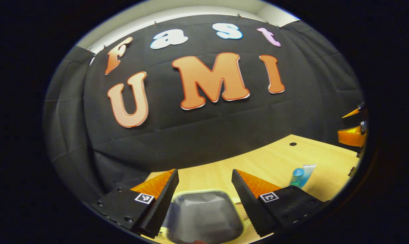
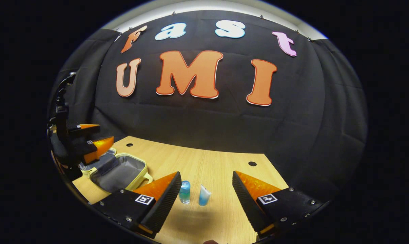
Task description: First open the suitcase, pack the skin care products into it, and then close the suitcase.
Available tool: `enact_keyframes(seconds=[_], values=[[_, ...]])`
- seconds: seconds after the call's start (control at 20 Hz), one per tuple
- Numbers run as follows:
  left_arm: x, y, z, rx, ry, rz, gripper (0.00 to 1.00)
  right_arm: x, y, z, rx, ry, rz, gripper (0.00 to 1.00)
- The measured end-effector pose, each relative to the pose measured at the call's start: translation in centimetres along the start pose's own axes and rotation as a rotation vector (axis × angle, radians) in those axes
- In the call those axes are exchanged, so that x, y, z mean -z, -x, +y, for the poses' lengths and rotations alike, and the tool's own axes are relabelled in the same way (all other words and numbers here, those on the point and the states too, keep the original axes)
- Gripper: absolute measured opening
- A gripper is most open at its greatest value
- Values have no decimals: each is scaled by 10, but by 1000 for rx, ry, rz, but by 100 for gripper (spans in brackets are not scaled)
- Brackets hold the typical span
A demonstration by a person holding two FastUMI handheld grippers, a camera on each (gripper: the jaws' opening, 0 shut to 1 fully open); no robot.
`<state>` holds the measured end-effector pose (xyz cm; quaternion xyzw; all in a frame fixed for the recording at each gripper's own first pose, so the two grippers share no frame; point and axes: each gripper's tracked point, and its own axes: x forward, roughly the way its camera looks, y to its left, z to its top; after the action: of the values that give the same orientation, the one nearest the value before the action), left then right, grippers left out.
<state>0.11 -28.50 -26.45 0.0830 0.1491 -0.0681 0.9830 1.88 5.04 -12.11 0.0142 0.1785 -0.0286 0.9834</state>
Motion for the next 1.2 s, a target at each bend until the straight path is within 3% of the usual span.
enact_keyframes(seconds=[0.55,1.05,1.2], values=[[71,-12,-185,190,47,64,97,69,-18,-16,-120,46,42,96],[126,-63,-251,285,105,145,98,99,-33,-25,-110,51,29,96],[137,-73,-265,317,120,171,94,106,-42,-28,-103,44,27,96]])
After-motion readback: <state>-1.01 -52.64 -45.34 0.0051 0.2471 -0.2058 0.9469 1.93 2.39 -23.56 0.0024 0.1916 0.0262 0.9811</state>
